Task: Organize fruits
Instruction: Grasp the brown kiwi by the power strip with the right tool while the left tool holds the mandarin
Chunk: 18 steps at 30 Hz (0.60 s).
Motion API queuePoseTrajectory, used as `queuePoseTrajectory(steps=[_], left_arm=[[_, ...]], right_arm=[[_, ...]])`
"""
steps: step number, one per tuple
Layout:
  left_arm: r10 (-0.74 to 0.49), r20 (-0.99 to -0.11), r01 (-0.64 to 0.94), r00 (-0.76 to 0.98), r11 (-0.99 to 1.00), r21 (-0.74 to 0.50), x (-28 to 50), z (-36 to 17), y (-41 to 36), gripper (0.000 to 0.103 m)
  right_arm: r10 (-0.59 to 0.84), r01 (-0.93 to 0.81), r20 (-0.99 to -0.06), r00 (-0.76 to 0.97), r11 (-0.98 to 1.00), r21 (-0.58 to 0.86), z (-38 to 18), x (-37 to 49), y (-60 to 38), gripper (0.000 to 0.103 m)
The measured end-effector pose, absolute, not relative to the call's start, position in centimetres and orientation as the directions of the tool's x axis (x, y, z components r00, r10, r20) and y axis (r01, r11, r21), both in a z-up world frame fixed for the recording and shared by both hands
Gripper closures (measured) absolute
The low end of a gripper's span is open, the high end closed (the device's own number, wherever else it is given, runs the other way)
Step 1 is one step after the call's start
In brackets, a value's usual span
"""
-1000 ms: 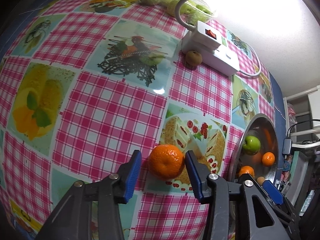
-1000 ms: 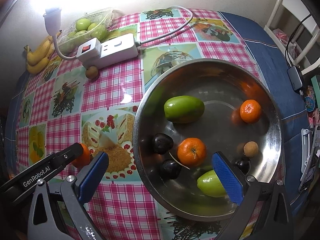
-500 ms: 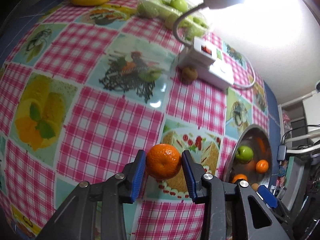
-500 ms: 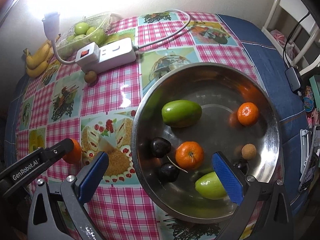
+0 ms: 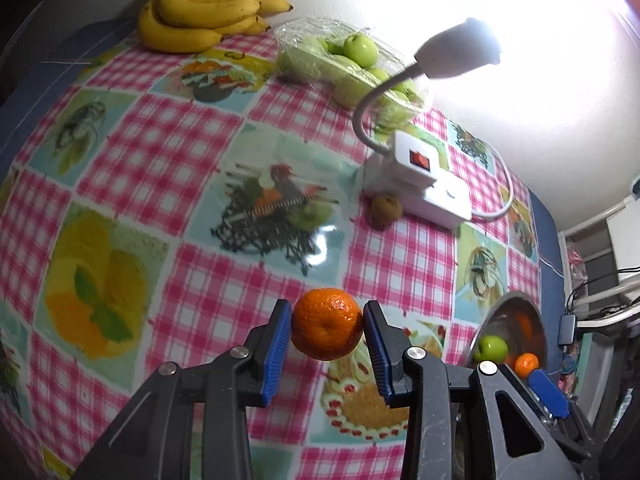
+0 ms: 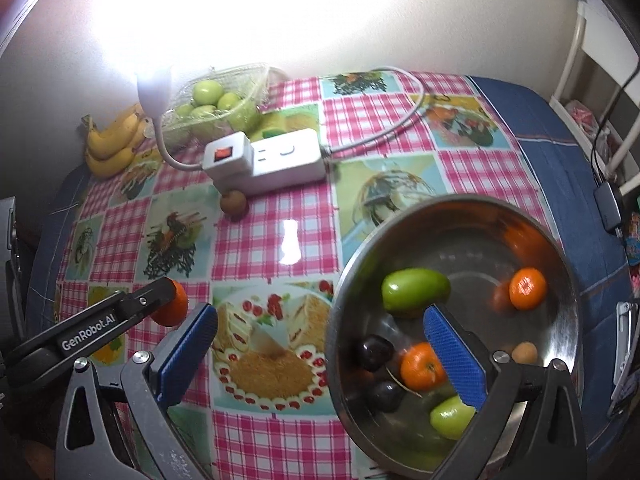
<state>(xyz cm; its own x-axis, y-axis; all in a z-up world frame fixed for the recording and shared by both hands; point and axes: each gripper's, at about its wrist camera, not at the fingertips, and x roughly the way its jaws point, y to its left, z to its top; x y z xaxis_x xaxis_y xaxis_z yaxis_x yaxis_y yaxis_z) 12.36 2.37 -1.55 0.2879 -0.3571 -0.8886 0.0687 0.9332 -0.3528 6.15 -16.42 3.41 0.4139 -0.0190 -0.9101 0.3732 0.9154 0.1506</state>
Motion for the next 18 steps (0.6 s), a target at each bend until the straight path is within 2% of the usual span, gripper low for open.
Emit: queuePoseTrajectory(steps=[4,8,10,15,18], left_arm=[[-0.344,-0.891,0.085,0.297,0.939,-0.335,13.8,-1.3,2.7,0.064],[-0.329,-0.895,0.114,0.302,0.944,-0.308,15.7,-1.1,3.0,0.064],[-0.323,-0.896,0.129,0.303,0.946,-0.298,16.3,-1.1,3.2,0.064],[-0.311,-0.904,0.138,0.294,0.950,-0.282,18.4,-1.5,4.0,0.064],[-0.292,-0.907,0.156,0.302,0.954,-0.255,19.4,-1.7,4.3,0.064]], right_arm=[[0.020,0.361,-0.905,0.425,0.913,0.190,3.2,8.0,-16.1,0.001],[0.003,0.337,-0.913,0.408,0.929,0.154,2.6,10.4,-15.2,0.001],[0.005,0.319,-0.915,0.402,0.937,0.145,2.3,11.6,-14.8,0.009],[0.026,0.301,-0.923,0.384,0.942,0.151,1.6,14.5,-14.2,0.011],[0.019,0.254,-0.942,0.336,0.961,0.110,1.1,15.9,-13.6,0.024]])
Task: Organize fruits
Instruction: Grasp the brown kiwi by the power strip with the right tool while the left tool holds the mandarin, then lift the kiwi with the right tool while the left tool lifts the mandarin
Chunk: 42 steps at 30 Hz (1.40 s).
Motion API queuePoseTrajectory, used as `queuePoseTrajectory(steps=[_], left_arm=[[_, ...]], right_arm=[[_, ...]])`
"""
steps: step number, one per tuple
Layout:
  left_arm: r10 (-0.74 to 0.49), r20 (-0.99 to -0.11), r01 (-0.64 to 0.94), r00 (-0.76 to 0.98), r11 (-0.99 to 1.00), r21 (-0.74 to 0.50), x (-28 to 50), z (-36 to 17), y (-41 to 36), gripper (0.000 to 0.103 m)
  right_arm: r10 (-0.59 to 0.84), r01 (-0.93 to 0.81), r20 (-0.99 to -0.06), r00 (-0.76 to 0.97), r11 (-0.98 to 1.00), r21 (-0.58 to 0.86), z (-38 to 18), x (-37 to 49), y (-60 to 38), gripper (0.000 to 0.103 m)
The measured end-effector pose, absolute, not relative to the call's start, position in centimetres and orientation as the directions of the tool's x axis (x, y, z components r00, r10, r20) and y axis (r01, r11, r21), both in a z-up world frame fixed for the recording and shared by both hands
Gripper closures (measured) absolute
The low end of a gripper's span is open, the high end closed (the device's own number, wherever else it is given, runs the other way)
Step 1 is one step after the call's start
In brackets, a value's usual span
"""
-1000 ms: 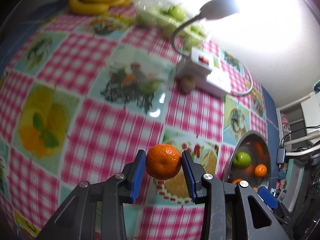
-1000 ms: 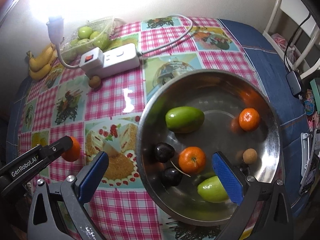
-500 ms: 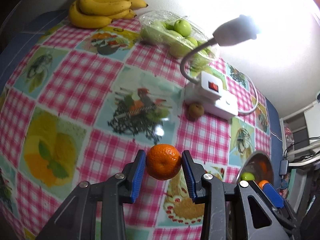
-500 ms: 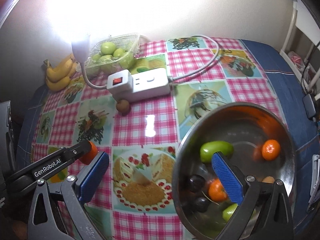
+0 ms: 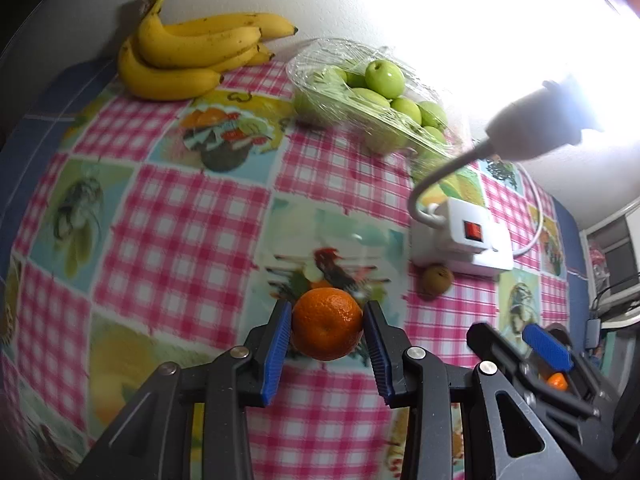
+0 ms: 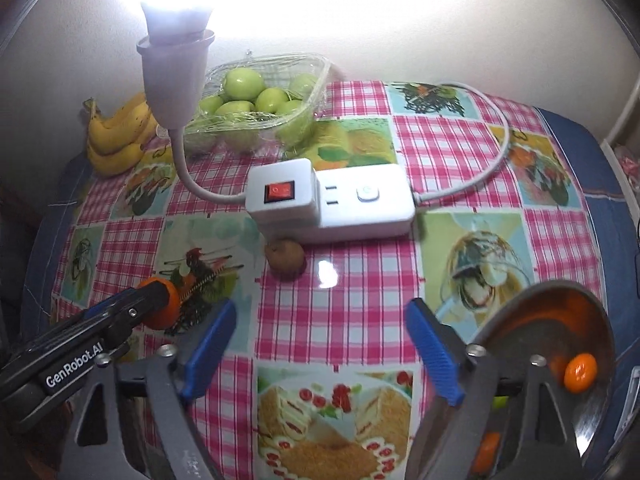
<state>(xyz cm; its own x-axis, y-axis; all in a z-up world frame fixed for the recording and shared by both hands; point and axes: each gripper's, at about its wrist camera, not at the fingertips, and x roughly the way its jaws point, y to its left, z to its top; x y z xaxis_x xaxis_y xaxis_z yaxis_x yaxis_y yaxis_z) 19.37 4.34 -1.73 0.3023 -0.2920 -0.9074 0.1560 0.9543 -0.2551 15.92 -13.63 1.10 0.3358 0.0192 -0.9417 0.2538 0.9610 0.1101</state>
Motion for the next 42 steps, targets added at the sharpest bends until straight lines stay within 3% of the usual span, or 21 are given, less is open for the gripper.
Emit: queuePoseTrajectory(steps=[6,13,21,29,42], left_arm=[[-0.292,-0.907,0.170,0.304,0.953,-0.250,20.9,-2.4,5.3,0.064],[-0.296,-0.909,0.178,0.294,0.951,-0.252,22.0,-3.5,5.8,0.064],[-0.297,-0.903,0.184,0.311,0.951,-0.249,22.8,-3.4,6.1,0.064],[-0.294,-0.902,0.189,0.316,0.951,-0.243,23.6,-3.6,5.6,0.064],[-0.270,-0.910,0.155,0.314,0.960,-0.231,20.9,-2.3,4.8,0.063]], right_arm=[[0.014,0.243,-0.943,0.332,0.965,0.099,-0.5,18.1,-12.8,0.032],[-0.003,0.221,-0.949,0.315,0.973,0.070,-2.1,20.1,-11.7,0.057],[-0.032,0.203,-0.955,0.294,0.979,0.029,-3.1,21.7,-11.0,0.062],[-0.035,0.210,-0.962,0.269,0.977,0.023,-3.9,22.4,-11.3,0.074],[-0.046,0.206,-0.958,0.283,0.978,0.014,-1.0,18.9,-10.6,0.074]])
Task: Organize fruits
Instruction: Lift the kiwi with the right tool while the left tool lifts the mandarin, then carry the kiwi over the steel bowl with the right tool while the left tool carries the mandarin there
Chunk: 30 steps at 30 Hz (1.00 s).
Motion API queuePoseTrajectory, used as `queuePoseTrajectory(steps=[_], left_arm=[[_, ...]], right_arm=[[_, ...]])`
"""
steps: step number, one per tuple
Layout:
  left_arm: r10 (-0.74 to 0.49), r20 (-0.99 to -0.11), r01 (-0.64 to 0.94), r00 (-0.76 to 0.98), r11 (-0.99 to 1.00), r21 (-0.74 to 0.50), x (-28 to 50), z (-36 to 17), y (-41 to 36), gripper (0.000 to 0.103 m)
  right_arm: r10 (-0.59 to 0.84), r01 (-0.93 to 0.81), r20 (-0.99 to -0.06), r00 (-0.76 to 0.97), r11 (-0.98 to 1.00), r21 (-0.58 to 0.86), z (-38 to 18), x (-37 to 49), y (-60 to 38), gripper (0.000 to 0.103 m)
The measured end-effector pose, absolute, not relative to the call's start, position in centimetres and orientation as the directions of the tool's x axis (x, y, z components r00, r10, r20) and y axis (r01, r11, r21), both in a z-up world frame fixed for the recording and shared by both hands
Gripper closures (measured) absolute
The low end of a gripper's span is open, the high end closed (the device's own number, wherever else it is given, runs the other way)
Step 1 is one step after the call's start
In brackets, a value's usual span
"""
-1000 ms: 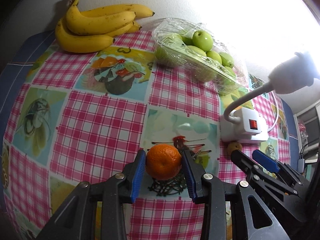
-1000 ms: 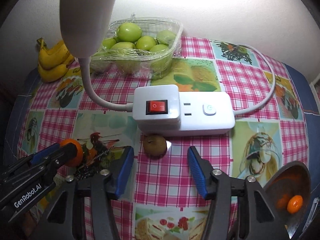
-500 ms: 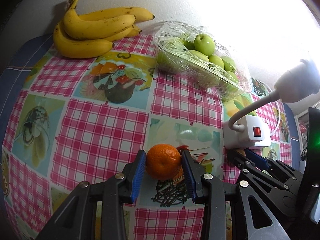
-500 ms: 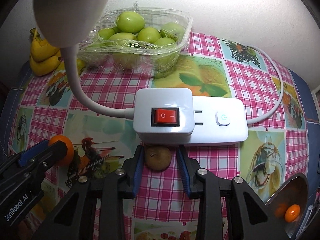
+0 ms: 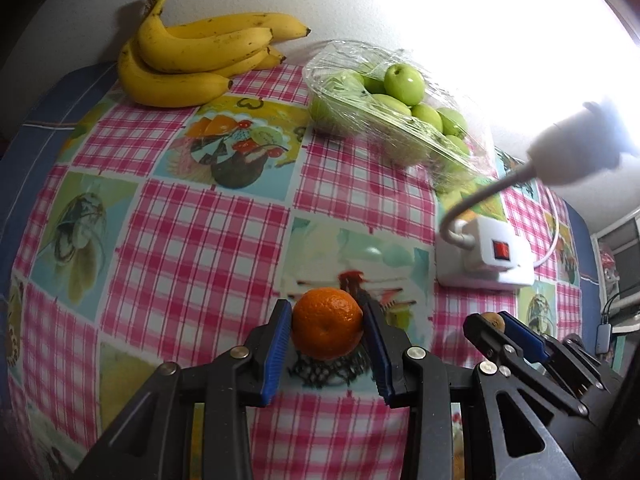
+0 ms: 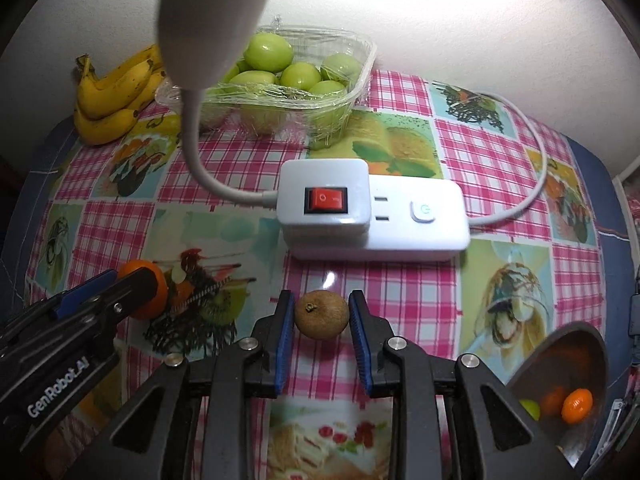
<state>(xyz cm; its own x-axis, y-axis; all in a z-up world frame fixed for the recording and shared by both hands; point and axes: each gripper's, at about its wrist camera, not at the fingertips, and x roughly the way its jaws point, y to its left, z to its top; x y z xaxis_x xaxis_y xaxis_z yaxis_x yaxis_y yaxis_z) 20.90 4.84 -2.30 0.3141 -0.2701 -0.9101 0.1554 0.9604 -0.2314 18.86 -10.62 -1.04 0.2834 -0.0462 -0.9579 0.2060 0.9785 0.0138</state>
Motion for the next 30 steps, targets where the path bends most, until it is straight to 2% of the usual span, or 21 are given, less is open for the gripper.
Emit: queuePoseTrajectory(steps=[18,30], left_arm=[[-0.305,-0.888,0.185,0.346,0.949,-0.254,12.2,3.6,2.2,0.063],[-0.306,-0.875,0.149,0.374,0.952,-0.269,7.8,3.8,1.2,0.063]], right_arm=[[-0.041,0.285,-0.948,0.315,0.957,0.053,4.7,9.3,-12.3,0.074],[-0.034,0.372,-0.937,0.347,0.923,0.104,5.6,4.0,-13.7,0.074]])
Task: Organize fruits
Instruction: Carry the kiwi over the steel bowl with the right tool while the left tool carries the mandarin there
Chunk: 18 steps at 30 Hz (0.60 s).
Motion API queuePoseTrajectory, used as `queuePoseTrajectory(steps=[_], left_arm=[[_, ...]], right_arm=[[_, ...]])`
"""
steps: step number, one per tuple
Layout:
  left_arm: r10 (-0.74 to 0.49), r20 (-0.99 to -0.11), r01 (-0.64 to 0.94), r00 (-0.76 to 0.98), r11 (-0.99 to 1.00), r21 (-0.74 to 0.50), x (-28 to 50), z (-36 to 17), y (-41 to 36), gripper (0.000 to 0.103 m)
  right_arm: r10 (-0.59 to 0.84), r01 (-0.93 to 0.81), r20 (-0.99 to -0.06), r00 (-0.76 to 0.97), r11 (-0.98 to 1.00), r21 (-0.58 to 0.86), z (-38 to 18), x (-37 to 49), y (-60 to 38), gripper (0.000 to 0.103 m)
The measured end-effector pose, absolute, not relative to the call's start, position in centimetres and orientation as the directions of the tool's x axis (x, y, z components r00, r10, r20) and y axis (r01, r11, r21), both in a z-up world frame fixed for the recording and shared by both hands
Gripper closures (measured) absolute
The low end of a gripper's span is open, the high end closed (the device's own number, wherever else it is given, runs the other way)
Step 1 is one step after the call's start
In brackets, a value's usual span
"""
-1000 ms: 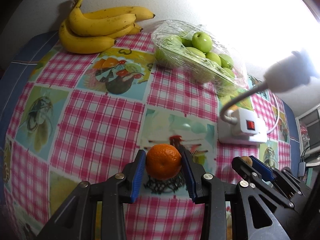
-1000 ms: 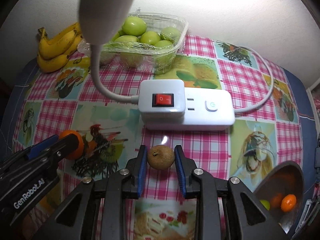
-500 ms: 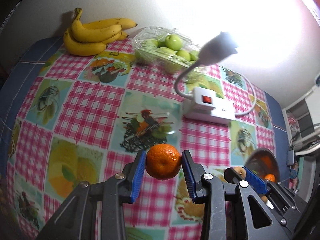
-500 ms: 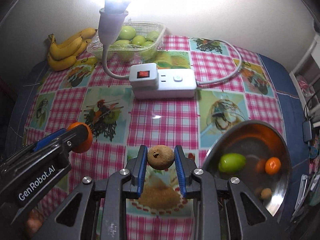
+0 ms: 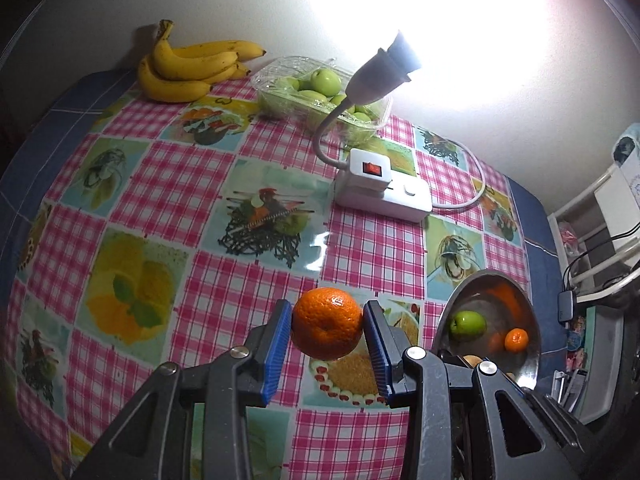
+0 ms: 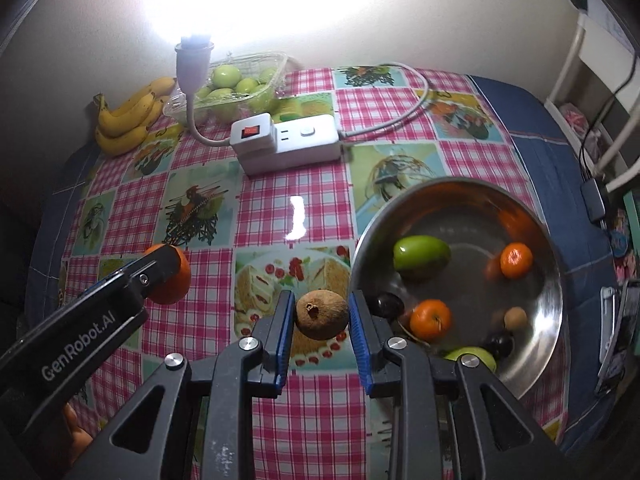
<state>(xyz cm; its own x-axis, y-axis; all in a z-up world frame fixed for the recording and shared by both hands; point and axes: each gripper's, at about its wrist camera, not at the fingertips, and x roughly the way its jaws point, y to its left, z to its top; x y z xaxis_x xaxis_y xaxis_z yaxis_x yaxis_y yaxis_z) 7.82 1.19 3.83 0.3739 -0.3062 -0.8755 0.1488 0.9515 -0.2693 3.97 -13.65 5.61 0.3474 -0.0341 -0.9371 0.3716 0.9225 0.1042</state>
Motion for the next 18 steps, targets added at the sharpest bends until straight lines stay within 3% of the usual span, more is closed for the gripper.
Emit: queuePoseTrajectory(steps=[18], left_arm=[[-0.314,-0.861,0.285,0.400,0.935,-0.209,4.1,4.5,-5.0,0.063]], right_arm=[[-0.059,0.488,-0.939,0.340,0.864,0.123,4.6,0.5,-19.4,0.074]])
